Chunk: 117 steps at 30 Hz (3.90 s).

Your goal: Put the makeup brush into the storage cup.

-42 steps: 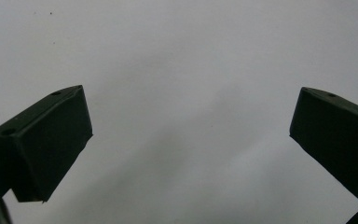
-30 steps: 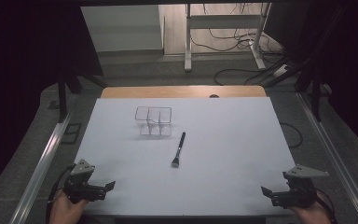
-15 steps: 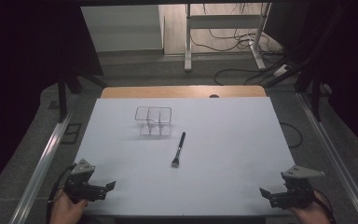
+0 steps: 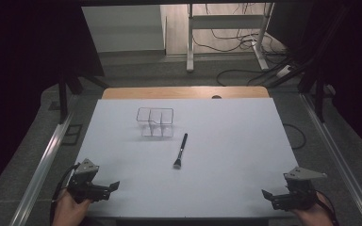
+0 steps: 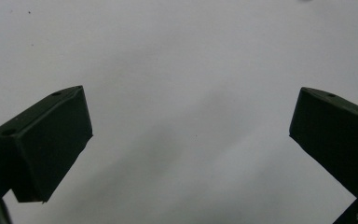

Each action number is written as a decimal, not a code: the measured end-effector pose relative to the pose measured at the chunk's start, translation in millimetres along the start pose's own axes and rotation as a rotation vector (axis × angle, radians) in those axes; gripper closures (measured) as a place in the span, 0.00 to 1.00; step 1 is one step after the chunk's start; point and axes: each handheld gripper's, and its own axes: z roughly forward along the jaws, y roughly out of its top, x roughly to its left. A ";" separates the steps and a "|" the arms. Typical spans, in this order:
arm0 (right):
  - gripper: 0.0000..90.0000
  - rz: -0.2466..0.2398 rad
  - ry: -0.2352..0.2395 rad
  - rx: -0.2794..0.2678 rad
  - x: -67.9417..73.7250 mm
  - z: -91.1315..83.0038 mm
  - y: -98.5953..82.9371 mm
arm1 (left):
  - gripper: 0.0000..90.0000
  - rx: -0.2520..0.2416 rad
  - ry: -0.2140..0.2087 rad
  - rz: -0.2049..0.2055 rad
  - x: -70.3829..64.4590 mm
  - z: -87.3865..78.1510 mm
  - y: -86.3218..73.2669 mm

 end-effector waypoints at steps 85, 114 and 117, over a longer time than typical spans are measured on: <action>0.00 0.002 -0.038 -0.016 -3.0 -1.3 -0.6 | 0.00 0.161 -0.070 0.154 -6.8 46.8 101.0; 0.00 -0.003 -0.029 -0.003 -2.1 0.5 -1.1 | 0.00 0.182 -0.089 0.213 -31.4 80.2 138.2; 0.00 -0.004 -0.029 -0.002 -2.1 0.7 -1.1 | 0.00 0.183 -0.092 0.215 -33.5 83.0 141.3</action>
